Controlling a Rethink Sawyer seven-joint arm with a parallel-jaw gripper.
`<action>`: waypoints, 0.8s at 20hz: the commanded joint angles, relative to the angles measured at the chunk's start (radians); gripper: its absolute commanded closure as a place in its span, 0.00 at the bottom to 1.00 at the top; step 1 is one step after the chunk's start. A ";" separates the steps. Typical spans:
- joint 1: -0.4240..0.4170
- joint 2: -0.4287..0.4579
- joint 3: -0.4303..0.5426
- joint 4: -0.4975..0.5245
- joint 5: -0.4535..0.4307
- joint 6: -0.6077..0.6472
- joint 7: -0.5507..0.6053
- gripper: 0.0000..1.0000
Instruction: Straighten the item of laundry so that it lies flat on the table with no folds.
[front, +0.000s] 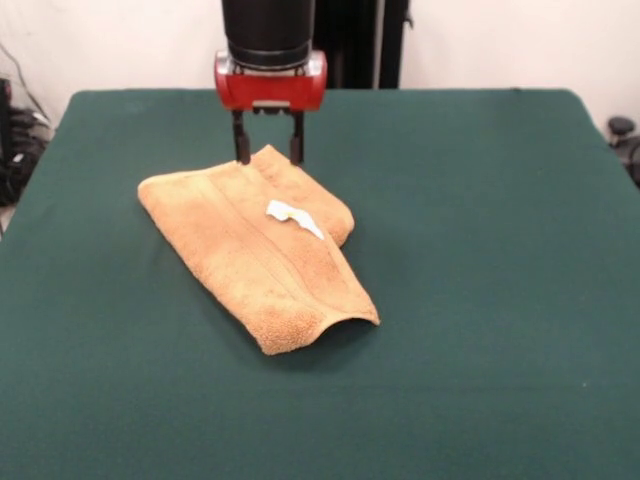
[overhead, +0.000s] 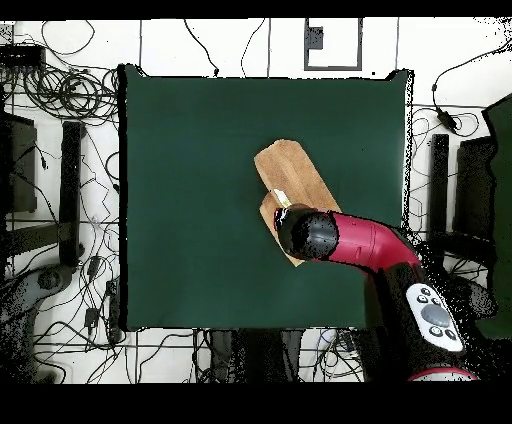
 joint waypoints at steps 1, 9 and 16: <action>0.007 -0.015 0.083 -0.047 0.050 0.236 0.020 0.00; 0.059 -0.009 0.027 -0.036 -0.029 0.037 0.117 0.00; 0.049 0.009 0.032 -0.007 -0.035 -0.063 0.124 0.00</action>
